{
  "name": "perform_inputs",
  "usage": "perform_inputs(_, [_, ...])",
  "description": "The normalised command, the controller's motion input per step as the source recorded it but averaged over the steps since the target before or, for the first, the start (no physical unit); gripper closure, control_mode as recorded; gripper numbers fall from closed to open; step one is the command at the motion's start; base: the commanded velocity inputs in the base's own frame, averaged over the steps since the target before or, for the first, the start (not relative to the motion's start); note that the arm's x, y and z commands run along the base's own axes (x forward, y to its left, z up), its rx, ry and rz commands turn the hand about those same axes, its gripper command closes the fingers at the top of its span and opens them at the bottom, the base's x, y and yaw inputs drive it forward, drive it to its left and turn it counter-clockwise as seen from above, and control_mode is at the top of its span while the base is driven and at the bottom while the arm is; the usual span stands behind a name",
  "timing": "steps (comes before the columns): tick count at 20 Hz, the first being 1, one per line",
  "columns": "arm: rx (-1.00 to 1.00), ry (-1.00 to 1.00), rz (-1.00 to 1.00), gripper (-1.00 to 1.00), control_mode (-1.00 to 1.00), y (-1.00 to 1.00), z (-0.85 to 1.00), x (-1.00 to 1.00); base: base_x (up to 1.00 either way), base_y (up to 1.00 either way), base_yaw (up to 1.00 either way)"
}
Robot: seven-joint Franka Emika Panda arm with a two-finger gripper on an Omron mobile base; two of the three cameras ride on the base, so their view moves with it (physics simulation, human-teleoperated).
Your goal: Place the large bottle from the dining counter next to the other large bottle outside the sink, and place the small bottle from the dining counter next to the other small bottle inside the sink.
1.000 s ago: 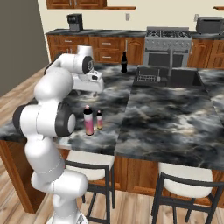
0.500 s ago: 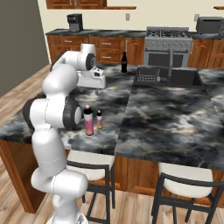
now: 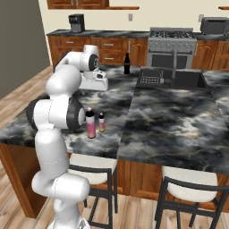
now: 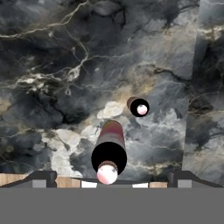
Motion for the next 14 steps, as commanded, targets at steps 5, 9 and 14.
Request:
perform_inputs(5, [0.00,0.00,0.01,-1.00,-1.00,0.00,-0.18,-0.23,0.00,0.00,0.00])
perform_inputs(9, [0.00,0.00,0.02,-1.00,-1.00,0.00,-0.05,-0.29,0.00,0.00,0.00])
perform_inputs(14, [0.00,0.00,0.01,-1.00,-1.00,0.04,-0.04,-0.03,0.00,0.00,0.00])
